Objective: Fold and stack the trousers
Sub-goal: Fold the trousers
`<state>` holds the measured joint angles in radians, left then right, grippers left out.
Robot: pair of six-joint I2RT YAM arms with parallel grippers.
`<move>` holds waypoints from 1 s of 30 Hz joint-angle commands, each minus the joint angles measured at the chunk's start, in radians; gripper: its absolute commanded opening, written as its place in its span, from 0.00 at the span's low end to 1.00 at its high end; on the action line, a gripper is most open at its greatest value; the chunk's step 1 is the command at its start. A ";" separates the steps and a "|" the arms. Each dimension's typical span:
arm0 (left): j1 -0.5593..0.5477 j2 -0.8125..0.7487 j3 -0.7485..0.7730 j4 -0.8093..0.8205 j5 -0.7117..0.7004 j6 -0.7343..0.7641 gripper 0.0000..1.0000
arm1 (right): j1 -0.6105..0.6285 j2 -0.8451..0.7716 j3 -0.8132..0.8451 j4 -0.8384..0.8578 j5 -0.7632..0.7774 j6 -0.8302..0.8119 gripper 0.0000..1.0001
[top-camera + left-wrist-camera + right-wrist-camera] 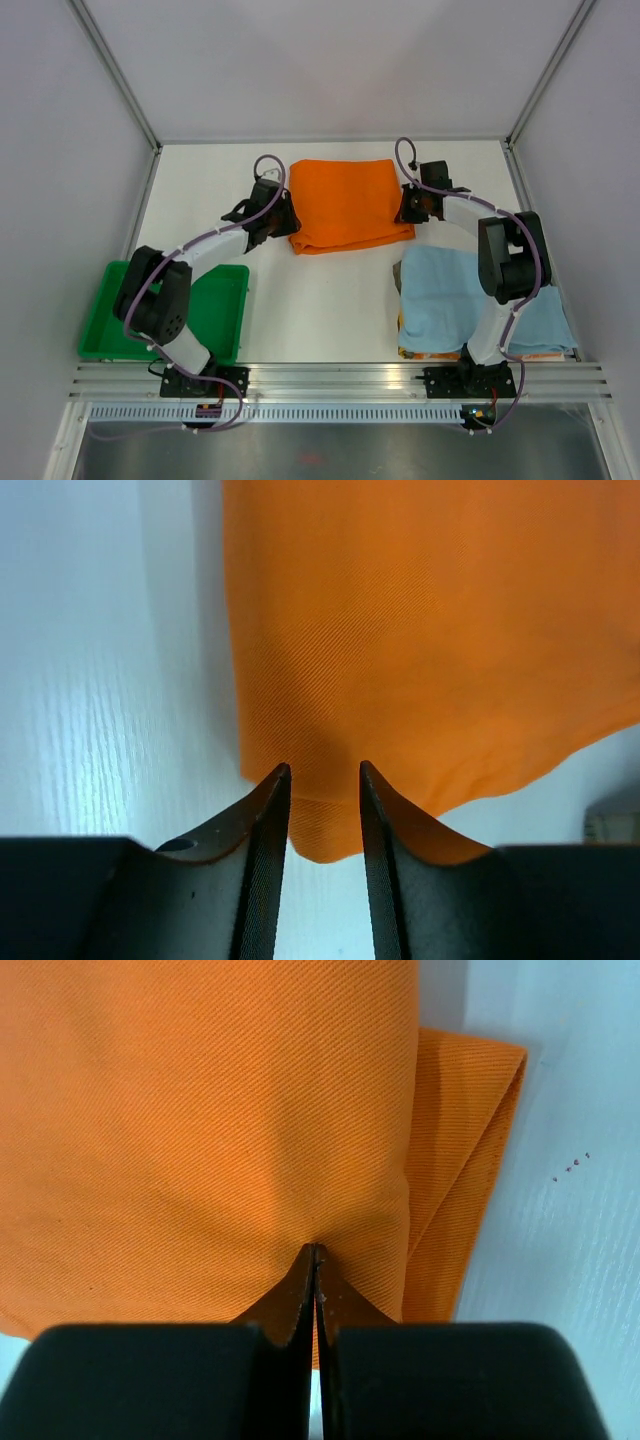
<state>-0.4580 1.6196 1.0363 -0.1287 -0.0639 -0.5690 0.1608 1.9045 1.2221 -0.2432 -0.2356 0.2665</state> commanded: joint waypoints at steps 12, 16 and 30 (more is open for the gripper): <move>-0.027 -0.016 -0.211 0.153 0.059 -0.074 0.42 | 0.034 -0.086 0.072 -0.084 -0.001 0.014 0.14; -0.028 -0.088 -0.248 0.153 0.052 -0.072 0.54 | 0.138 -0.113 0.220 -0.097 -0.030 0.023 0.42; -0.028 -0.076 -0.271 0.259 -0.008 -0.074 0.56 | 0.433 0.326 0.559 0.057 0.021 0.236 0.61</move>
<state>-0.4843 1.5215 0.7467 0.0597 -0.0528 -0.6254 0.5869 2.1342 1.7412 -0.2005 -0.2523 0.4103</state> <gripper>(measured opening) 0.572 0.612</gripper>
